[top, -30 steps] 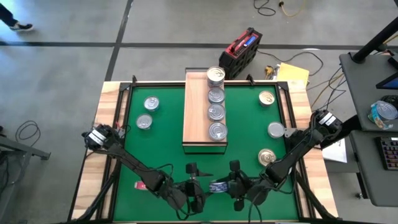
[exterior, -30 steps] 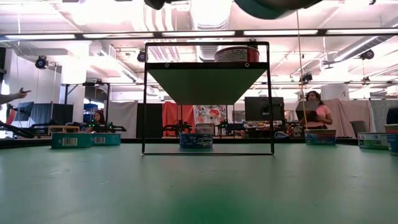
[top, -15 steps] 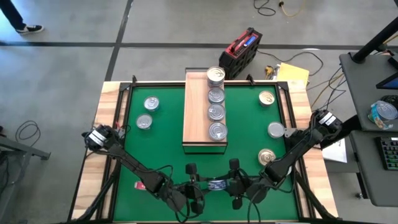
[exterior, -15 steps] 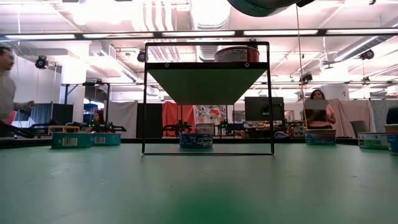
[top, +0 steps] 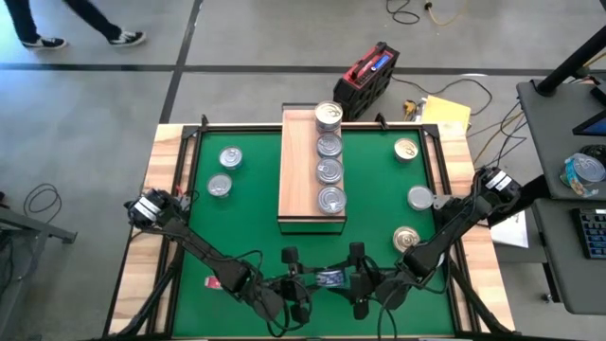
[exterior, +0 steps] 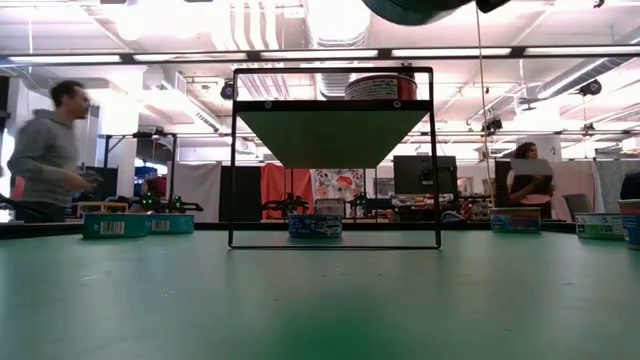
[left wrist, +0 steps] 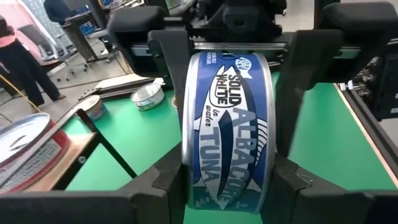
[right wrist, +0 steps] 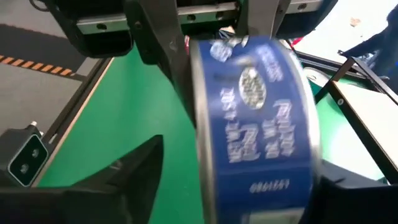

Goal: Stack canned seafood by type on shelf
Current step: Put the top blue tuna can on the shelf

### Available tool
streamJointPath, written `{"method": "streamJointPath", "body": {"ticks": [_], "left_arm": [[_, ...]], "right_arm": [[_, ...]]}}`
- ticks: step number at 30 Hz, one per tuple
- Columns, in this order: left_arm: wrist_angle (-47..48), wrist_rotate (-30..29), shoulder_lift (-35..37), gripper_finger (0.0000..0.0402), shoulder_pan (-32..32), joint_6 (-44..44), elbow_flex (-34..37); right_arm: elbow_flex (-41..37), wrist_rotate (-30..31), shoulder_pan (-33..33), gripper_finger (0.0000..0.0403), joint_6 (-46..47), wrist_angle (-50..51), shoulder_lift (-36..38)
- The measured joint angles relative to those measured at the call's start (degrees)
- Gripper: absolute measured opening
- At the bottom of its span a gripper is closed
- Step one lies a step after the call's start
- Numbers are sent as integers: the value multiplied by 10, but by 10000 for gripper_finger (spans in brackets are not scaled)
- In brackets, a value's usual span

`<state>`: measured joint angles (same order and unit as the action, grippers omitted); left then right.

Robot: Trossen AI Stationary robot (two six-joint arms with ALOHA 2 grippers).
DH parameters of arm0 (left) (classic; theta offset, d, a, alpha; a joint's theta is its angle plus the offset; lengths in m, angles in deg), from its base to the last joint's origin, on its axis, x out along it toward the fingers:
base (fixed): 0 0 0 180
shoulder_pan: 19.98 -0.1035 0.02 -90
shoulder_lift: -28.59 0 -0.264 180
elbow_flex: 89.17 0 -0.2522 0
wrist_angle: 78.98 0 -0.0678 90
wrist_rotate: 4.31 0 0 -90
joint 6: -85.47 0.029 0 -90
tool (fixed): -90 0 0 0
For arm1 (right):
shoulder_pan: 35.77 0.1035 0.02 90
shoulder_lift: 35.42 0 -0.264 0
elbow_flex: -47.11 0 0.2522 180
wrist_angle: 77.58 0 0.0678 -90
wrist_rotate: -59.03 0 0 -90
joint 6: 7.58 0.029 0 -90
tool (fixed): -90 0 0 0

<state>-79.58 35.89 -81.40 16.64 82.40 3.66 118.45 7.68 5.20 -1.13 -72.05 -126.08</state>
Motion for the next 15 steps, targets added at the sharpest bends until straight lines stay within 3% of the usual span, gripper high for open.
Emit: {"method": "streamJointPath", "body": {"ticks": [7, 15], "left_arm": [[44, -2, 38, 123, 0, -2, 0], [118, -44, 118, 123, -1, -13, 0]], "right_arm": [[0, 4, 1, 311, 40, 37, 30], [0, 0, 3, 297, 190, 212, 115]]}}
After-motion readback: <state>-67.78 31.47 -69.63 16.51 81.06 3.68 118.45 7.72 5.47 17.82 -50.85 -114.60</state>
